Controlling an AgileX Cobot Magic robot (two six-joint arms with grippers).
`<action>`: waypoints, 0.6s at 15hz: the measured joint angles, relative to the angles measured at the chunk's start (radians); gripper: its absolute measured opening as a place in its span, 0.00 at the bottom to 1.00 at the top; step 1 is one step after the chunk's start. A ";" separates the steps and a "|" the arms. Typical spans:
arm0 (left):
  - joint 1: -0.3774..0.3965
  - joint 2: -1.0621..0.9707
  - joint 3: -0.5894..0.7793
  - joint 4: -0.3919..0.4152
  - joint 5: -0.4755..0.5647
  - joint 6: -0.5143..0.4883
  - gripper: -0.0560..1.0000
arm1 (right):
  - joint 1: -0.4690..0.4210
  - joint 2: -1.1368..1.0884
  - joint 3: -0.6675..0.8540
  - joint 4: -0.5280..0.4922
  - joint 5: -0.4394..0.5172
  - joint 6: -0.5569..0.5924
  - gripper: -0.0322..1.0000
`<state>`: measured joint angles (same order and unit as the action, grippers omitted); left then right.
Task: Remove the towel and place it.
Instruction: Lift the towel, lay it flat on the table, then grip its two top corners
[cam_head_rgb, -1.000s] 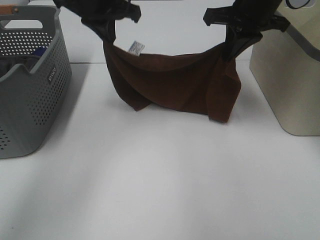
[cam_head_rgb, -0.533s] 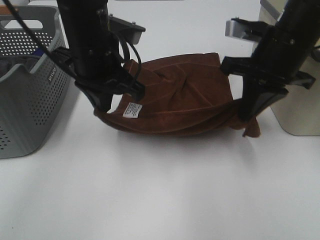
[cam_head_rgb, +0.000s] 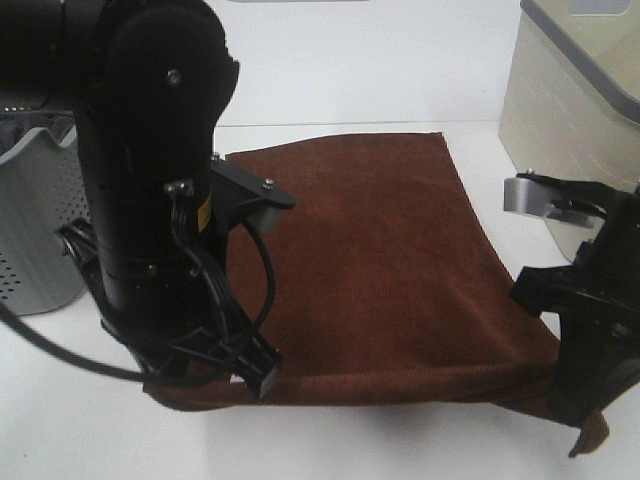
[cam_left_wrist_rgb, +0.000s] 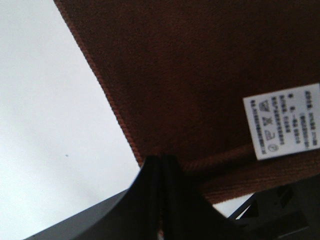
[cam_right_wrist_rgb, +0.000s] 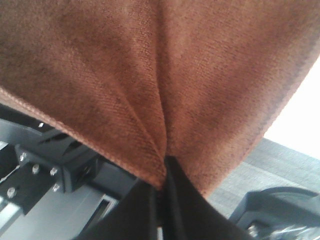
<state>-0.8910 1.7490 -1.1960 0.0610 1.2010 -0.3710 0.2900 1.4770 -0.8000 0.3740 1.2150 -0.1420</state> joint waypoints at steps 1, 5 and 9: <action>-0.024 -0.005 0.022 -0.012 -0.002 -0.017 0.05 | 0.000 -0.029 0.035 0.013 -0.001 0.000 0.03; -0.104 -0.007 0.093 -0.081 -0.006 -0.058 0.05 | 0.000 -0.091 0.137 0.038 -0.001 -0.001 0.03; -0.106 -0.007 0.095 -0.075 0.000 -0.099 0.08 | 0.000 -0.093 0.146 0.042 -0.001 -0.001 0.18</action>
<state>-0.9970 1.7420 -1.1010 -0.0140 1.2010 -0.4700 0.2900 1.3840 -0.6540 0.4160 1.2140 -0.1430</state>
